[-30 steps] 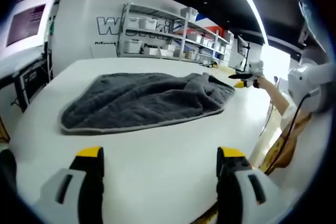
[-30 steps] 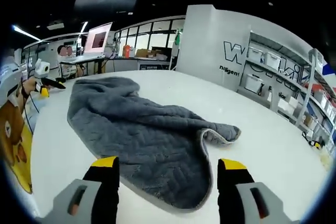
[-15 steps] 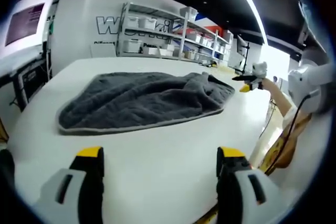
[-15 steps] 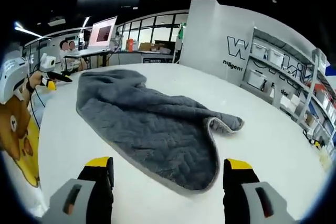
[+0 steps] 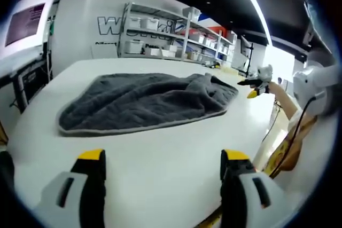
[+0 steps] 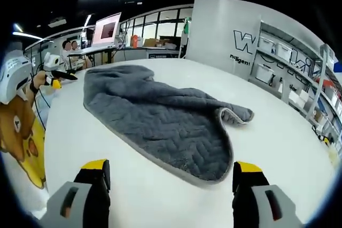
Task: Fold the towel on the table until its edges align and the towel forms a compact rectangular stack.
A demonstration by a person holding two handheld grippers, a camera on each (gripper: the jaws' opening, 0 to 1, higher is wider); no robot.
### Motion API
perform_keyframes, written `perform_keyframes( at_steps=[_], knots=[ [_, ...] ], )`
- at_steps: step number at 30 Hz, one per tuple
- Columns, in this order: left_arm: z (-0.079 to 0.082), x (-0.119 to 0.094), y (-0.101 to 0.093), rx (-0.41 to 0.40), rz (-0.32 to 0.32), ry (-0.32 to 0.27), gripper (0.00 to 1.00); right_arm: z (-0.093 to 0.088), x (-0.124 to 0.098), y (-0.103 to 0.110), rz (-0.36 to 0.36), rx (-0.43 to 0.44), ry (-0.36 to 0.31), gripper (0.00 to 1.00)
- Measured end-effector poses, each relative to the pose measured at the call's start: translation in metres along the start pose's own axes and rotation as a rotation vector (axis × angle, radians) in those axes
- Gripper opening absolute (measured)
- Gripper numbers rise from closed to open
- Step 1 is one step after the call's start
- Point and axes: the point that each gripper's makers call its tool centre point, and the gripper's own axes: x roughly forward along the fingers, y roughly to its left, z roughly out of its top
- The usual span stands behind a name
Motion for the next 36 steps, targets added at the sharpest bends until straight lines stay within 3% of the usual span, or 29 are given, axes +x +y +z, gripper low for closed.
perform_keyframes(
  at_steps=[11, 19, 28, 36],
  knots=[
    [-0.001, -0.001, 0.001, -0.006, 0.004, -0.004, 0.93, -0.012, 0.004, -0.018, -0.006, 0.109, -0.008, 0.98],
    [-0.001, 0.000, 0.002, -0.004, 0.003, -0.001, 0.93, -0.024, 0.005, -0.027, -0.008, 0.129, 0.003, 0.83],
    [-0.001, 0.001, 0.001, -0.002, 0.000, 0.003, 0.93, -0.015, 0.001, -0.049, -0.078, 0.171, -0.082, 0.55],
    [0.000, 0.000, 0.001, -0.002, 0.002, 0.004, 0.93, -0.020, 0.004, -0.061, -0.127, 0.144, -0.055, 0.40]
  ],
)
